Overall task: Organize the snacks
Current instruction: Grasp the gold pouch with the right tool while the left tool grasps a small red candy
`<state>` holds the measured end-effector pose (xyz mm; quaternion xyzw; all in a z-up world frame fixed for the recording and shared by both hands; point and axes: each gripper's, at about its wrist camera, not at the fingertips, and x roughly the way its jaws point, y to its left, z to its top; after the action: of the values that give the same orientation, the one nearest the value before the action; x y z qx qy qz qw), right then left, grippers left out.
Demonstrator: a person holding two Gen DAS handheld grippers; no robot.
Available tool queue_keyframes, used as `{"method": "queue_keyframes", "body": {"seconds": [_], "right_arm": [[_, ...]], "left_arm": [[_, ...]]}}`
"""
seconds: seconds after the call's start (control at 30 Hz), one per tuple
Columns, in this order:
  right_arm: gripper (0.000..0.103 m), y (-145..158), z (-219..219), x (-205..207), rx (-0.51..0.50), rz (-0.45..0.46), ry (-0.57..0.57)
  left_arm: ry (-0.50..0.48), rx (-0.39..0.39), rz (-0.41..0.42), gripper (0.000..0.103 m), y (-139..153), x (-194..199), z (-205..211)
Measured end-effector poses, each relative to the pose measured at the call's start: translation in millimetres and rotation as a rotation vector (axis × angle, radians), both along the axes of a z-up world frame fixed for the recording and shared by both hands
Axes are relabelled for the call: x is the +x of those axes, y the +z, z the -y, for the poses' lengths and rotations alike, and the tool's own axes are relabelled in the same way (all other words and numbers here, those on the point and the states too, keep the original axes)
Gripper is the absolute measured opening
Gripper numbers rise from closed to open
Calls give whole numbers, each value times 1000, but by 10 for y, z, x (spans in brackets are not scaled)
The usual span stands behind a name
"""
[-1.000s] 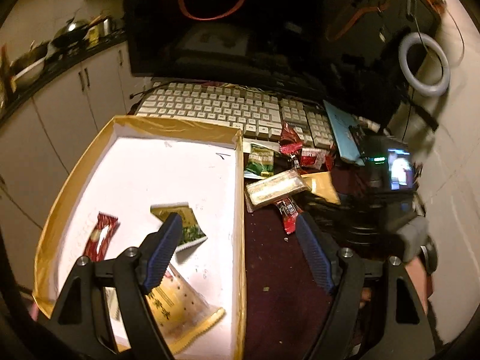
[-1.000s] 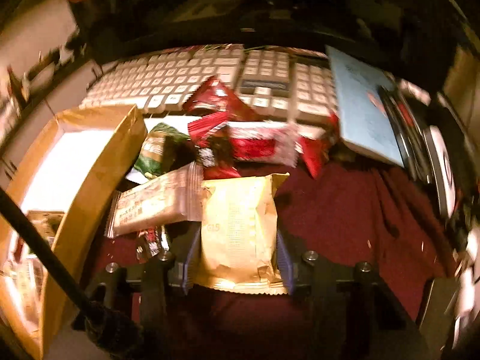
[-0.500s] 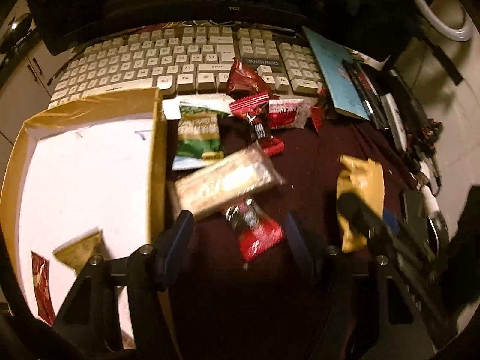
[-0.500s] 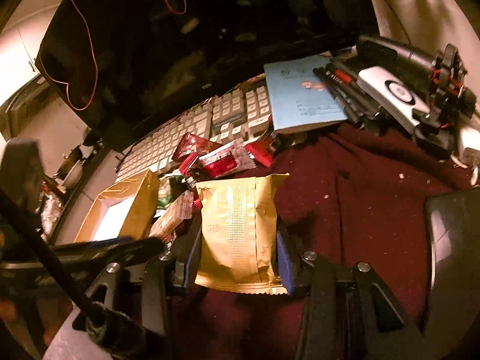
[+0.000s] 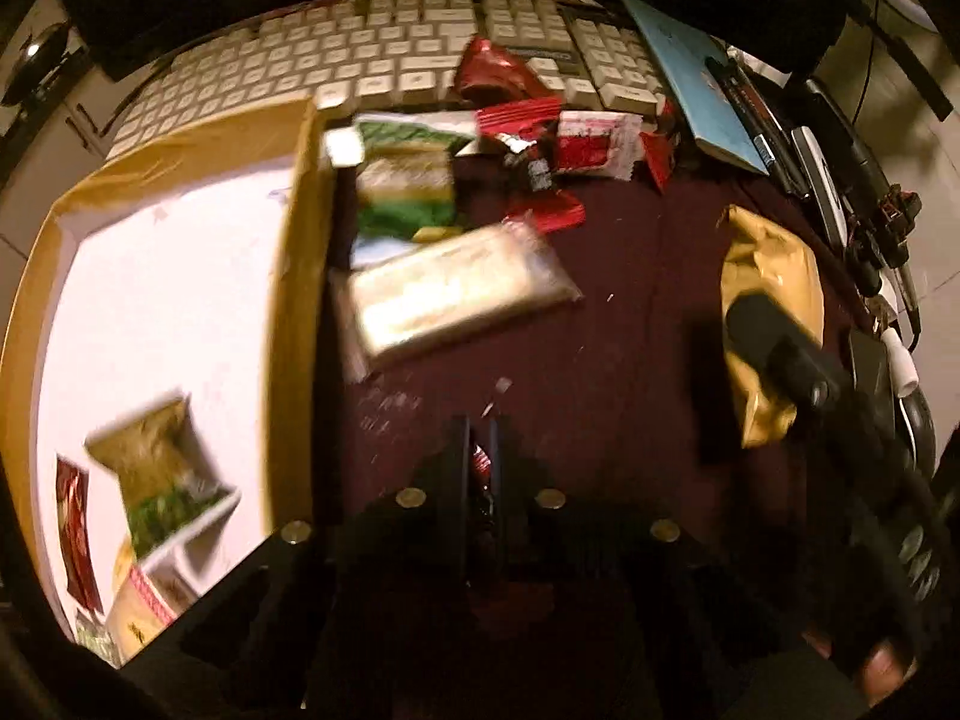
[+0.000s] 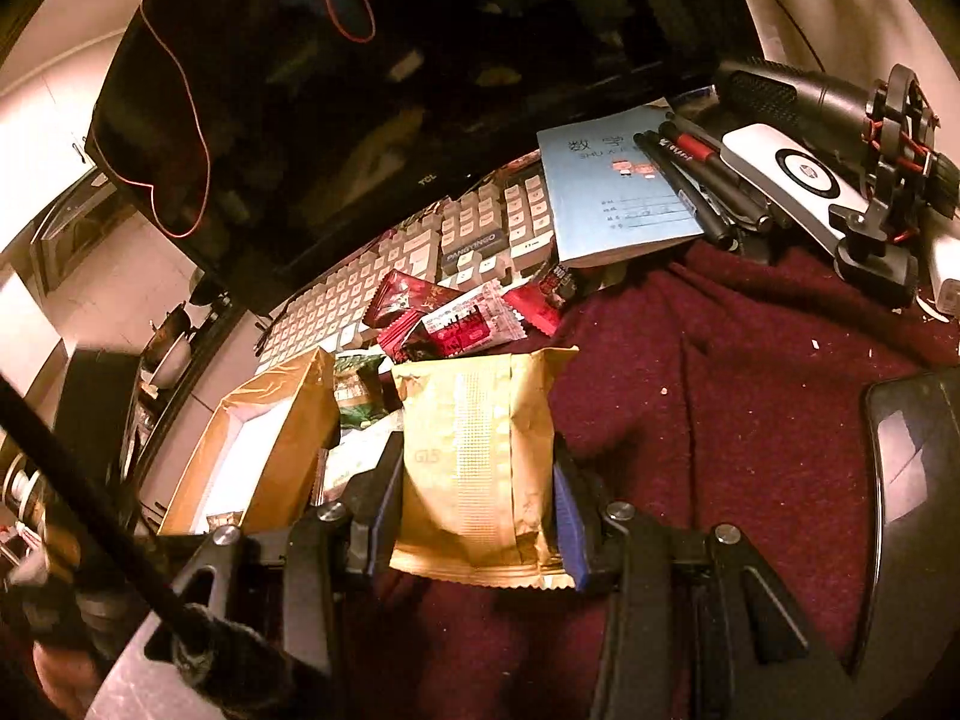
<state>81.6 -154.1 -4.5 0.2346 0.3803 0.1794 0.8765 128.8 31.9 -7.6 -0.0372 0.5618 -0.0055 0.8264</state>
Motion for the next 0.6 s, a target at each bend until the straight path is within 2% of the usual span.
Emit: {"method": "queue_keyframes", "body": {"seconds": [0.07,0.1,0.13,0.17,0.2,0.27,0.4,0.47,0.57,0.6], "right_arm": [[43,0,-6,3,-1,-2,4],[43,-1,-4,4,-2,-4,7],[43,-4,-5,5,0,-6,8],[43,-4,0,2,2,-6,5],[43,1,7,-6,3,-2,0],[43,7,15,-19,12,2,2],[44,11,15,-14,26,11,17],[44,11,5,-9,31,11,25],[44,14,-2,-8,36,12,32],[44,15,2,-14,41,15,35]], "left_arm": [[10,-50,29,11,44,-25,-81],[18,-67,32,21,66,-20,-115],[32,-85,31,41,95,-12,-151],[44,-98,28,52,126,-13,-178],[45,-114,33,58,171,-32,-188],[35,-124,37,58,245,-81,-166],[28,-64,1,58,269,-162,-148],[37,-61,-26,56,222,-126,-133],[63,21,-46,46,67,-55,-59],[71,73,-38,39,22,-52,-25]]}}
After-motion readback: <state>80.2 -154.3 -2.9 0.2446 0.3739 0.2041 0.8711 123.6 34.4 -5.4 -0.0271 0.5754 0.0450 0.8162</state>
